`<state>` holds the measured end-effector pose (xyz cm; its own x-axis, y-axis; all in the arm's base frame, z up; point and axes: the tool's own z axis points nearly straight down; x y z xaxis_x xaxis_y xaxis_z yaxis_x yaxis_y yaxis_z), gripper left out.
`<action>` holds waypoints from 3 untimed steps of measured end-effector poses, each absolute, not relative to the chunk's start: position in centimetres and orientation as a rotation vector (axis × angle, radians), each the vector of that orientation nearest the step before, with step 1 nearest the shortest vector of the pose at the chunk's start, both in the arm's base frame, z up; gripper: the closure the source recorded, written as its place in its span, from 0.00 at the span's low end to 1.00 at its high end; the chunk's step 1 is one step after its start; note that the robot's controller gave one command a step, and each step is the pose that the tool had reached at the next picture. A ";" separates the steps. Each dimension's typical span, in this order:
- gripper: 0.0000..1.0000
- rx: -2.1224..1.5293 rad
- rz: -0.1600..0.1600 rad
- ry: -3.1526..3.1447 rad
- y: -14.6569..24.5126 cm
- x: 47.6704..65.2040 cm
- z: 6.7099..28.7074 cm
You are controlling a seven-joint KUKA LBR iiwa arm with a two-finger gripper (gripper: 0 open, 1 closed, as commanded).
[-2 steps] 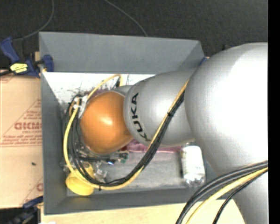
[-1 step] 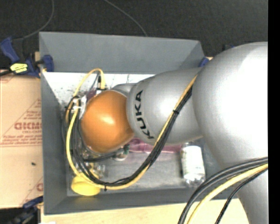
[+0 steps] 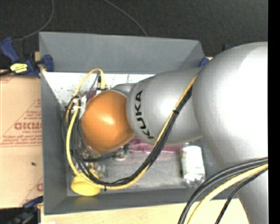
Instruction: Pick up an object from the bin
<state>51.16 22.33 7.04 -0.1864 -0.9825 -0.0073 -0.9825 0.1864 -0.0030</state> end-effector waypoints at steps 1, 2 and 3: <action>1.00 -1.999 0.005 2.415 22.3 51.1 7.3; 1.00 -2.003 0.008 2.421 22.2 50.9 8.8; 1.00 -1.995 0.005 2.417 22.3 51.1 11.6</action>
Offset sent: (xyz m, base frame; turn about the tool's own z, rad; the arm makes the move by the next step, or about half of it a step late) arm 0.0000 0.0002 0.1000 0.0000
